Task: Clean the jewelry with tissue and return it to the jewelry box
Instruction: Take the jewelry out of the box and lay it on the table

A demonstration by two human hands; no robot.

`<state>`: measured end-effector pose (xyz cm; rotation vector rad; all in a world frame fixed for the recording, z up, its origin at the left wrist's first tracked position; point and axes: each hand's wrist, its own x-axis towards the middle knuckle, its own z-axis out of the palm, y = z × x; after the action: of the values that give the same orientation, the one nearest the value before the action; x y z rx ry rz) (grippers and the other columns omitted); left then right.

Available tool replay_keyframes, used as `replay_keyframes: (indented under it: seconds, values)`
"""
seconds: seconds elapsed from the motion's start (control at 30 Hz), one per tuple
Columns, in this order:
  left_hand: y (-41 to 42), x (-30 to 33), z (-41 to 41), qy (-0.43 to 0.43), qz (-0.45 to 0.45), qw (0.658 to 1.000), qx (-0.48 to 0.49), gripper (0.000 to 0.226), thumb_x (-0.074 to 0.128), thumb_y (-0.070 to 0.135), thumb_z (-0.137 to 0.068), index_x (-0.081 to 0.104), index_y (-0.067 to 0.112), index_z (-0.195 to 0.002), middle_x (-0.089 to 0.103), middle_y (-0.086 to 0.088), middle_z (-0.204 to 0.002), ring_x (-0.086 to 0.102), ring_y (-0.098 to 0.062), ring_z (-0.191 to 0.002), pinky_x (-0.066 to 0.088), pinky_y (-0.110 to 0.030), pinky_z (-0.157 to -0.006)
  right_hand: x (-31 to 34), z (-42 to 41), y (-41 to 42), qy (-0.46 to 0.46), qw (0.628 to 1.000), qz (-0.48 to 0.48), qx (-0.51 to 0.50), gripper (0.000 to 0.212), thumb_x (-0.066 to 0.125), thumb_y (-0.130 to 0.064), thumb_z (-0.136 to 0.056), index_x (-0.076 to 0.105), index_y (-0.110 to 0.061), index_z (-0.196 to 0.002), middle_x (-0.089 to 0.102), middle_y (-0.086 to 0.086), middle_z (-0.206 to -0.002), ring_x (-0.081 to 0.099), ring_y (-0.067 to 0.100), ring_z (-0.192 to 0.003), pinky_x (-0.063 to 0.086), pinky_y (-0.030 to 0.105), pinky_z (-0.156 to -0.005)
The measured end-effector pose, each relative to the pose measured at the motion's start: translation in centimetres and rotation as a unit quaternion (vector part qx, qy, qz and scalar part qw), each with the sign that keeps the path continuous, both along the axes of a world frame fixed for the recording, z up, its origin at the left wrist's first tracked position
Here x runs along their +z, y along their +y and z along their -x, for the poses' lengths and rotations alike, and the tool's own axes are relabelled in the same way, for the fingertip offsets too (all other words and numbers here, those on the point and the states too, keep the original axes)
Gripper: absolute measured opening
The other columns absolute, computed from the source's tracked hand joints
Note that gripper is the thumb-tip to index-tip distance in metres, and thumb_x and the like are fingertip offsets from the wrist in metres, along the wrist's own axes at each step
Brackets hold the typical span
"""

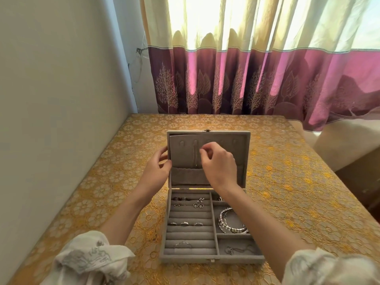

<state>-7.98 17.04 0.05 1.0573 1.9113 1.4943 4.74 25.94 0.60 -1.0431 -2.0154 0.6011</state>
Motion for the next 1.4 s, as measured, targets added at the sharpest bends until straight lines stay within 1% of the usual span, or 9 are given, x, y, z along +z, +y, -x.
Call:
replay_keyframes:
  seconds: [0.3,0.43,0.6,0.7,0.77,0.93,1.1,1.2,1.4]
  values:
    - [0.0,-0.5,0.5,0.002,-0.017,1.000,-0.011,0.043,0.042,0.011,-0.097,0.038,0.025,-0.138,0.052,0.003,-0.126,0.051,-0.010,-0.113,0.050,-0.020,-0.080,-0.4,2.0,-0.2,-0.006,0.998,0.016,-0.060,0.020,0.054,-0.029,-0.092,0.061,-0.013,-0.101,0.068,0.000,-0.085,0.058,0.012,-0.072,0.042,0.024,-0.064]
    - [-0.1,-0.7,0.7,0.009,-0.024,0.999,-0.022,0.044,0.040,0.008,-0.098,0.040,0.025,-0.138,0.053,0.003,-0.127,0.052,-0.007,-0.113,0.052,-0.024,-0.085,-0.5,2.5,-0.1,-0.009,0.998,0.023,-0.060,0.019,0.052,-0.026,-0.093,0.063,-0.012,-0.099,0.068,0.002,-0.087,0.052,0.009,-0.069,0.038,0.023,-0.063]
    - [-0.2,-0.7,0.9,0.010,-0.022,0.999,-0.022,0.042,0.041,0.009,-0.098,0.041,0.029,-0.135,0.053,0.003,-0.128,0.052,-0.011,-0.115,0.051,-0.033,-0.092,0.2,2.1,0.2,-0.013,0.997,0.011,-0.069,0.017,0.051,-0.023,-0.093,0.063,-0.012,-0.097,0.068,0.002,-0.082,0.057,0.015,-0.071,0.042,0.026,-0.065]
    - [-0.3,-0.5,1.0,0.005,-0.013,0.999,-0.030,0.041,0.041,0.012,-0.098,0.040,0.028,-0.135,0.052,0.001,-0.129,0.053,-0.011,-0.112,0.052,-0.024,-0.083,1.2,1.7,0.6,-0.025,0.997,-0.037,-0.062,0.016,0.051,-0.023,-0.092,0.063,-0.012,-0.093,0.067,0.002,-0.075,0.063,0.020,-0.071,0.049,0.032,-0.067]
    - [-0.3,-0.3,0.7,0.014,-0.006,0.999,-0.028,0.041,0.042,0.015,-0.098,0.037,0.025,-0.137,0.050,0.000,-0.132,0.051,-0.010,-0.112,0.050,-0.017,-0.077,2.2,1.3,1.1,-0.040,0.996,-0.073,-0.023,0.015,0.053,-0.023,-0.091,0.064,-0.013,-0.090,0.064,-0.002,-0.070,0.060,0.016,-0.065,0.047,0.029,-0.063]
    - [-1.3,0.9,0.0,0.129,-0.039,0.990,0.034,0.044,0.049,0.015,-0.094,0.038,0.021,-0.137,0.045,0.002,-0.135,0.043,-0.012,-0.122,0.041,-0.032,-0.100,5.2,-0.7,1.8,-0.022,0.992,-0.078,0.101,0.007,0.061,-0.017,-0.086,0.066,-0.015,-0.082,0.043,-0.019,-0.058,0.039,-0.001,-0.053,0.030,0.011,-0.055]
    - [-2.4,4.9,-1.8,0.199,-0.101,0.975,-0.002,0.028,0.056,0.017,-0.091,0.058,0.022,-0.118,0.055,0.012,-0.113,0.054,0.000,-0.100,0.044,-0.008,-0.076,7.5,-2.4,0.8,0.020,0.981,-0.024,0.190,0.009,0.066,-0.014,-0.082,0.064,-0.018,-0.074,0.050,-0.005,-0.061,0.037,0.007,-0.055,0.033,0.012,-0.053]
    - [-3.0,7.0,-3.1,0.224,-0.109,0.968,-0.041,0.027,0.061,0.021,-0.087,0.062,0.024,-0.115,0.060,0.011,-0.110,0.055,0.000,-0.095,0.045,-0.010,-0.072,8.4,-3.2,-0.5,0.026,0.975,0.003,0.223,0.006,0.066,-0.016,-0.082,0.065,-0.020,-0.077,0.058,0.005,-0.067,0.042,0.008,-0.057,0.034,0.015,-0.053]
    - [-5.1,8.9,-4.9,0.242,-0.101,0.963,-0.070,0.021,0.064,0.026,-0.083,0.067,0.024,-0.104,0.058,0.017,-0.089,0.047,0.013,-0.063,0.034,-0.012,-0.059,10.5,-5.2,-3.6,0.024,0.960,0.061,0.271,0.003,0.065,-0.017,-0.083,0.065,-0.018,-0.081,0.056,-0.002,-0.066,0.042,-0.002,-0.051,0.035,0.011,-0.048]
